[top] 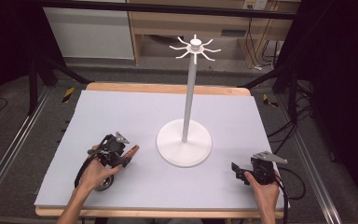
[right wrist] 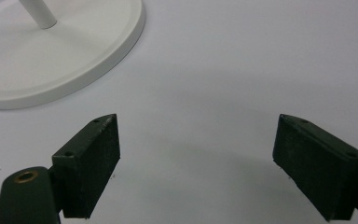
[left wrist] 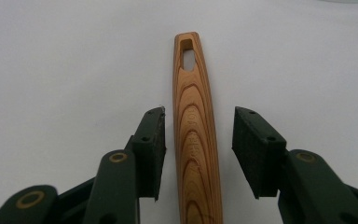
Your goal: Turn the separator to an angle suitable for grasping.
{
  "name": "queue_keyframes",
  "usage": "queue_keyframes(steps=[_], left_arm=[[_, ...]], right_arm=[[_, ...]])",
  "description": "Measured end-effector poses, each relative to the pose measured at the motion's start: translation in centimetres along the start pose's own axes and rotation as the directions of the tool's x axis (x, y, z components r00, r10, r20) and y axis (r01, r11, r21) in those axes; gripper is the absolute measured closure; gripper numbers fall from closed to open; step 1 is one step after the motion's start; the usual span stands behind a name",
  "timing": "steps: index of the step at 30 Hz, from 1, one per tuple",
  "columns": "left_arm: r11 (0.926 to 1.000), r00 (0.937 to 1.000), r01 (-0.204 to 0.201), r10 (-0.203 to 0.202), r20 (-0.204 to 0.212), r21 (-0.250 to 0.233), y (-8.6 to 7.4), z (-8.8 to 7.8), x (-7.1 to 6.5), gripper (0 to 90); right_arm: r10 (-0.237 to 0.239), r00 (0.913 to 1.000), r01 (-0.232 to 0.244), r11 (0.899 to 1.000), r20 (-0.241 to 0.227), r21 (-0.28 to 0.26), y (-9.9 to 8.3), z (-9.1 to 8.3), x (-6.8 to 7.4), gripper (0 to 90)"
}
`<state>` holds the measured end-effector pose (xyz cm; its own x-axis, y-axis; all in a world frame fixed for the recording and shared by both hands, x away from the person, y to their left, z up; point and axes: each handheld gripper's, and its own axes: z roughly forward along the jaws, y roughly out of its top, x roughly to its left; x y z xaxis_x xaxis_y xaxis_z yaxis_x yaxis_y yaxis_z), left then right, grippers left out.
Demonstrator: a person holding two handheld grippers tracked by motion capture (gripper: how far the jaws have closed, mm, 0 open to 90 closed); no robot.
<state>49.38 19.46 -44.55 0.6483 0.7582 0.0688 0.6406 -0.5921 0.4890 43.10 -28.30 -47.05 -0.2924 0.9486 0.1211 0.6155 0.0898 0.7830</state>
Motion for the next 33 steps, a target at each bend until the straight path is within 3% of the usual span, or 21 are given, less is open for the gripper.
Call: queue_keyframes(steps=[15, 21, 33], left_arm=[[0.9980, 0.9999, 0.006, -0.007, 0.012, 0.063, 0.6, 1.1, 0.4, 64.9], [0.9972, 0.9986, 0.033, -0.036, 0.040, 0.067, 0.6, 1.2, 0.9, 65.0], [0.9942, 0.9983, 0.052, -0.054, 0.020, 0.094, 1.0, 1.3, 0.6, 66.9]], right_arm=[[-0.010, 0.9998, 0.010, 1.000, -0.019, 0.014, -0.1, 0.3, 0.1, 19.0], [-0.010, 0.9998, 0.010, 1.000, -0.019, 0.019, -0.1, 0.3, 0.1, 19.0], [-0.008, 0.9996, 0.009, 1.000, -0.026, 0.029, -0.1, 0.5, 0.2, 18.9]])
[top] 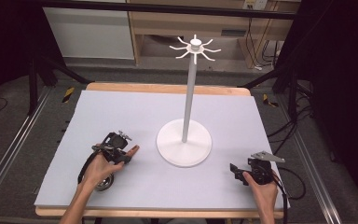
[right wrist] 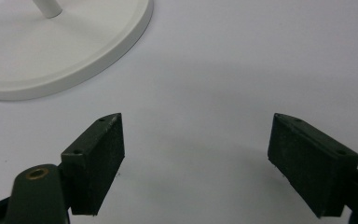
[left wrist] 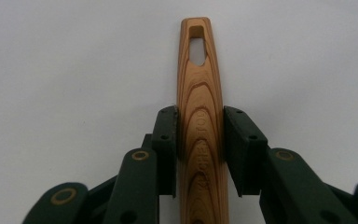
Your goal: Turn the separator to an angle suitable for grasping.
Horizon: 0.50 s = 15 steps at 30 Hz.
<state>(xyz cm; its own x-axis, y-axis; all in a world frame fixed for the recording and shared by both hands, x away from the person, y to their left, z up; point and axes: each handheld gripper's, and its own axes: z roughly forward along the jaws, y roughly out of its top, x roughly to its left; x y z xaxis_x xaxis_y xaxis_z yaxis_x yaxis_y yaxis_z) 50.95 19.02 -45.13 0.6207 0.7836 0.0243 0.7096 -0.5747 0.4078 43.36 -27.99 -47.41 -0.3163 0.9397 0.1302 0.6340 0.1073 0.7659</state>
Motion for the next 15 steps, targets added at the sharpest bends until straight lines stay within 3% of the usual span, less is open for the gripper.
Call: queue_keyframes(steps=[15], left_arm=[[1.0000, 0.9999, 0.004, -0.004, 0.013, -0.006, 0.06, -0.20, 0.25, 67.5]], right_arm=[[-0.003, 1.0000, 0.003, 1.000, -0.002, 0.002, 0.01, -0.04, -0.18, 18.1]])
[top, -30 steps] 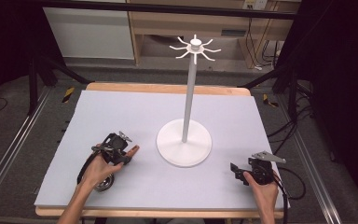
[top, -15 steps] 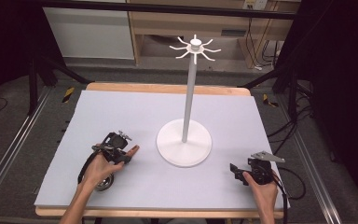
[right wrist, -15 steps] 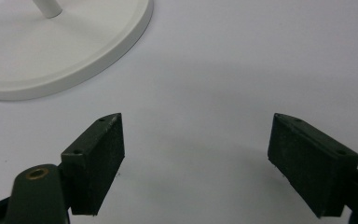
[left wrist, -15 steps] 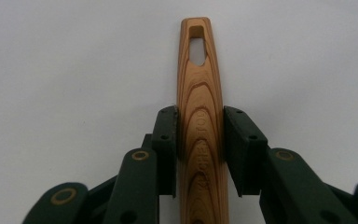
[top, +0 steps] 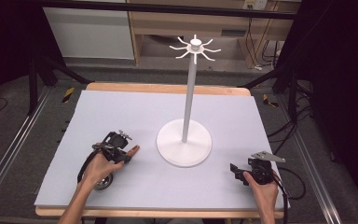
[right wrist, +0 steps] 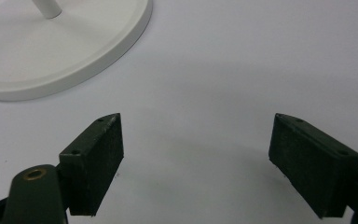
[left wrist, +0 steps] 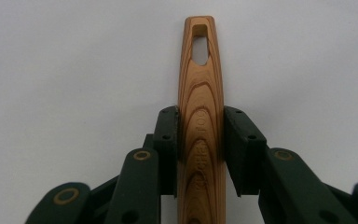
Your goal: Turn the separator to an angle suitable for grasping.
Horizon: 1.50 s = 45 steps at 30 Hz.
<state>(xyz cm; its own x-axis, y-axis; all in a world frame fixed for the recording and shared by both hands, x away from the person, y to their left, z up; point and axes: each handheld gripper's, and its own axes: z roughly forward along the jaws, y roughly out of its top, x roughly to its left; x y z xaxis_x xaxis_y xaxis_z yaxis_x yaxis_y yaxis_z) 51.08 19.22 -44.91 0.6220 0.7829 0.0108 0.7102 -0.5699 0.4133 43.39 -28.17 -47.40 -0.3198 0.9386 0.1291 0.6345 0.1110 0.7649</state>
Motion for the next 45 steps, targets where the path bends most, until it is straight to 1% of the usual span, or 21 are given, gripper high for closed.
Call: queue_keyframes(steps=[3, 7, 10, 11, 15, 18, 24, 25, 29, 32, 35, 36, 37, 38, 39, 40, 41, 42, 43, 44, 45], left_arm=[[1.0000, 1.0000, -0.002, 0.002, -0.001, -0.006, -0.1, -0.3, 0.1, 67.5], [0.9991, 0.9999, -0.001, 0.001, -0.011, -0.043, -0.4, -1.3, 0.1, 67.6], [0.9982, 1.0000, 0.006, -0.007, -0.006, -0.060, -0.5, -1.5, 0.1, 67.6], [0.9975, 1.0000, 0.006, -0.006, 0.005, -0.070, -0.7, -1.8, 0.1, 67.6], [0.9958, 0.9999, 0.012, -0.012, 0.007, -0.091, -1.0, -2.3, 0.0, 67.6], [0.9917, 0.9999, 0.014, -0.013, 0.009, -0.128, -1.3, -3.1, -0.1, 67.6], [0.9860, 0.9999, 0.013, -0.011, 0.013, -0.166, -1.6, -4.4, -0.3, 67.6], [0.9809, 0.9999, 0.017, -0.016, 0.006, -0.194, -1.8, -4.9, -0.4, 67.6], [0.9725, 0.9998, 0.020, -0.019, 0.008, -0.232, -1.9, -5.9, -0.5, 67.6], [0.9630, 0.9996, 0.027, -0.023, 0.019, -0.268, -2.0, -6.5, -0.7, 67.6], [0.9494, 0.9996, 0.026, -0.021, 0.018, -0.313, -2.1, -7.0, -0.9, 67.6], [0.9494, 0.9996, 0.026, -0.021, 0.018, -0.313, -2.1, -7.0, -0.9, 67.6], [0.9388, 0.9994, 0.033, -0.028, 0.018, -0.343, -2.2, -7.3, -1.0, 67.6], [0.9388, 0.9994, 0.033, -0.028, 0.018, -0.343, -2.2, -7.3, -1.0, 67.6], [0.9260, 0.9993, 0.038, -0.035, 0.015, -0.376, -2.3, -7.6, -1.1, 67.6], [0.9260, 0.9993, 0.038, -0.035, 0.015, -0.376, -2.3, -7.6, -1.1, 67.6], [0.9198, 0.9991, 0.041, -0.039, 0.015, -0.390, -2.3, -7.8, -1.2, 67.6], [0.9123, 0.9990, 0.044, -0.041, 0.015, -0.407, -2.4, -7.9, -1.2, 67.6], [0.8992, 0.9990, 0.044, -0.043, 0.013, -0.435, -2.4, -8.3, -1.2, 67.6], [0.8992, 0.9990, 0.044, -0.043, 0.013, -0.435, -2.4, -8.3, -1.2, 67.6], [0.8922, 0.9989, 0.046, -0.045, 0.015, -0.449, -2.4, -8.4, -1.2, 67.6]], right_arm=[[0.008, 1.0000, -0.008, 1.000, 0.001, 0.002, 0.0, 0.0, 0.0, 17.9], [0.009, 1.0000, -0.009, 1.000, 0.000, 0.000, 0.0, 0.0, 0.0, 17.9], [0.010, 0.9999, -0.010, 1.000, 0.001, -0.002, 0.0, 0.0, 0.0, 17.9], [0.003, 1.0000, -0.003, 1.000, 0.001, -0.005, 0.0, 0.0, -0.1, 17.9], [0.006, 1.0000, -0.006, 1.000, 0.001, -0.004, 0.0, -0.1, 0.0, 17.9], [0.004, 1.0000, -0.004, 1.000, 0.002, -0.010, 0.0, -0.1, -0.1, 17.9], [0.006, 1.0000, -0.006, 1.000, 0.004, -0.006, 0.0, -0.1, 0.0, 17.9], [0.003, 1.0000, -0.003, 1.000, 0.003, -0.008, 0.0, -0.1, 0.0, 17.9], [0.003, 1.0000, -0.003, 1.000, 0.002, -0.012, 0.0, -0.1, 0.0, 17.9], [0.003, 1.0000, -0.003, 1.000, 0.003, -0.013, 0.0, -0.1, 0.0, 17.8], [0.004, 1.0000, -0.004, 1.000, 0.004, -0.012, 0.0, -0.1, 0.0, 17.7], [0.004, 1.0000, -0.004, 1.000, 0.005, -0.012, 0.0, -0.1, 0.0, 17.7], [0.004, 1.0000, -0.004, 1.000, 0.005, -0.012, 0.0, -0.1, 0.0, 17.6], [0.004, 1.0000, -0.004, 1.000, 0.005, -0.012, 0.0, -0.1, 0.0, 17.6], [0.002, 1.0000, -0.002, 1.000, 0.005, -0.014, 0.0, -0.1, 0.0, 17.6], [0.002, 1.0000, -0.002, 1.000, 0.005, -0.016, 0.0, -0.1, 0.0, 17.6], [0.002, 1.0000, -0.002, 1.000, 0.005, -0.016, 0.0, -0.1, 0.0, 17.6], [0.003, 1.0000, -0.003, 1.000, 0.004, -0.018, 0.0, -0.1, 0.0, 17.5], [0.003, 1.0000, -0.003, 1.000, 0.006, -0.018, -0.1, -0.1, 0.0, 17.4], [0.003, 1.0000, -0.003, 1.000, 0.006, -0.018, -0.1, -0.1, 0.0, 17.4], [0.009, 0.9999, -0.009, 1.000, 0.008, -0.015, -0.2, 0.0, 0.0, 17.4]])
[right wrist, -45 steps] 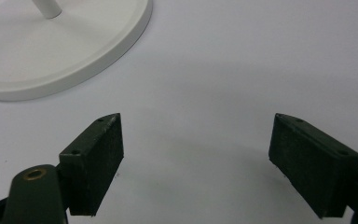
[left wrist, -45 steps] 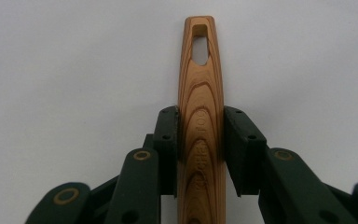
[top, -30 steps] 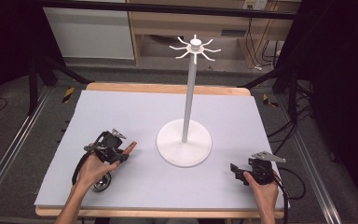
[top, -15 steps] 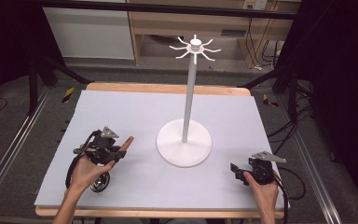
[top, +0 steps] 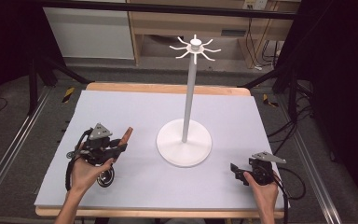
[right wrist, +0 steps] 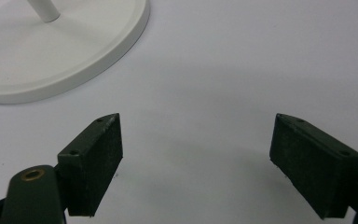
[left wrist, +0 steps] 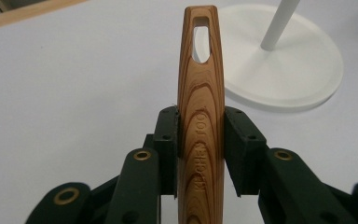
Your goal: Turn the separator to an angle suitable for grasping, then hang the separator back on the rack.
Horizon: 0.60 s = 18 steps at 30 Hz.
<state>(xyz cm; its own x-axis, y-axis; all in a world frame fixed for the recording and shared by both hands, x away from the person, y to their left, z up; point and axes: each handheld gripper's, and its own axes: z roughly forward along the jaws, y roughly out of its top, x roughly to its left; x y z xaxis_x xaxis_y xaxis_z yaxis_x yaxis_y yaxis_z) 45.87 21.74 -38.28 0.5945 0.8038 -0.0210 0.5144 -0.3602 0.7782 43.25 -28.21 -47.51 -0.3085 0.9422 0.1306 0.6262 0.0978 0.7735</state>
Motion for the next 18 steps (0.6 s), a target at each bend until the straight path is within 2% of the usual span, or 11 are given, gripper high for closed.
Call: queue_keyframes(steps=[2, 4, 9, 10, 18], left_arm=[[0.9985, 0.9997, 0.023, -0.022, 0.007, -0.050, 0.1, -0.3, 0.0, 67.6], [0.9972, 0.9994, 0.031, -0.031, 0.013, -0.069, 0.2, -0.5, 0.0, 67.6], [0.9920, 0.9995, 0.031, -0.030, 0.012, -0.122, 0.5, -1.0, -0.1, 67.6], [0.9884, 0.9996, 0.027, -0.027, 0.004, -0.150, 0.6, -1.3, -0.3, 67.6], [0.9758, 0.9994, 0.033, -0.033, 0.004, -0.216, 1.4, -2.5, -0.6, 67.6]], right_arm=[[0.000, 1.0000, 0.000, 1.000, 0.001, 0.001, 0.0, 0.0, 0.0, 17.3], [0.000, 1.0000, 0.000, 1.000, 0.002, 0.000, 0.0, 0.0, 0.0, 17.3], [0.002, 1.0000, -0.002, 1.000, 0.002, -0.006, 0.0, -0.1, 0.0, 16.9], [0.002, 1.0000, -0.002, 1.000, 0.004, -0.008, 0.0, -0.1, 0.0, 16.8], [0.001, 1.0000, -0.001, 1.000, 0.005, -0.009, -0.1, -0.1, 0.0, 16.5]])
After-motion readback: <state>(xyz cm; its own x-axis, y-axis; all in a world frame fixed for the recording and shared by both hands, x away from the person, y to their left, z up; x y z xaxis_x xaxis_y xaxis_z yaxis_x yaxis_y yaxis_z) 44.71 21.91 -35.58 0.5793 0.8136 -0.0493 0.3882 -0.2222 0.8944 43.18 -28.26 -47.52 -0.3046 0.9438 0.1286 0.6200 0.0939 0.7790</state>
